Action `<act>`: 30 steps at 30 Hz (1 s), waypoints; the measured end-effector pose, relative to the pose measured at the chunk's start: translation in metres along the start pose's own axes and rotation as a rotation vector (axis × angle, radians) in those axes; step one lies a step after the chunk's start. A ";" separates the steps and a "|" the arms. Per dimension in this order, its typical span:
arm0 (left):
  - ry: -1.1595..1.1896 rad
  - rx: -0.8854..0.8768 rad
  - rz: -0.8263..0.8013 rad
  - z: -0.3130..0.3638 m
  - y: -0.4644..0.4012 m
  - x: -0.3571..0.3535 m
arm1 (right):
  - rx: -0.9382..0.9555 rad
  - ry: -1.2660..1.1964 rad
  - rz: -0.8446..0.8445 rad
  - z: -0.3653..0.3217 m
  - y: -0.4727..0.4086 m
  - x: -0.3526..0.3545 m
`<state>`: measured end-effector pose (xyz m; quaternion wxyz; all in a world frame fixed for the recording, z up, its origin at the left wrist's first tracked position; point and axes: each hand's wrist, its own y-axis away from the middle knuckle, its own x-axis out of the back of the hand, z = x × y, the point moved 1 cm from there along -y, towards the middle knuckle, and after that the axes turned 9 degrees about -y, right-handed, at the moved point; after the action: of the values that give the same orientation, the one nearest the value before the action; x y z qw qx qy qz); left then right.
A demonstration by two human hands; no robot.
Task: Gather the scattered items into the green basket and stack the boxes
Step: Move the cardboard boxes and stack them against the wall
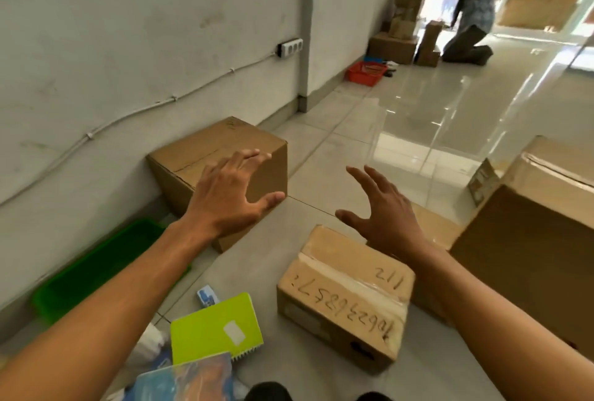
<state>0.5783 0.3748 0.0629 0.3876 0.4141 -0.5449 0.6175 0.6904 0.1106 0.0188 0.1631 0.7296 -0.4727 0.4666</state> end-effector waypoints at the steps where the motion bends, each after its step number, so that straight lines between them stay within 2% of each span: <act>1: 0.000 -0.020 -0.017 0.011 0.003 0.000 | -0.012 0.005 0.011 0.008 0.011 0.006; 11: 0.078 -0.289 -0.083 0.160 -0.044 -0.045 | -0.217 0.165 0.184 0.140 0.116 0.092; 16: 0.164 -0.393 -0.070 0.274 -0.084 -0.081 | -0.258 0.371 0.438 0.212 0.159 0.162; 18: 0.205 -0.409 -0.068 0.320 -0.101 -0.096 | -0.316 0.413 0.584 0.244 0.177 0.187; 20: 0.231 -0.430 -0.071 0.358 -0.116 -0.110 | -0.393 0.431 0.662 0.274 0.196 0.204; 25: 0.241 -0.443 -0.137 0.427 -0.152 -0.145 | -0.576 0.386 0.565 0.345 0.233 0.232; 30: 0.252 -0.370 -0.302 0.458 -0.182 -0.171 | -0.511 0.207 0.503 0.384 0.238 0.239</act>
<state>0.8495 -0.0657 -0.0041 0.6089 0.3329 -0.5281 0.4894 0.7204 -0.3973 -0.0261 0.2671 0.4753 -0.7193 0.4306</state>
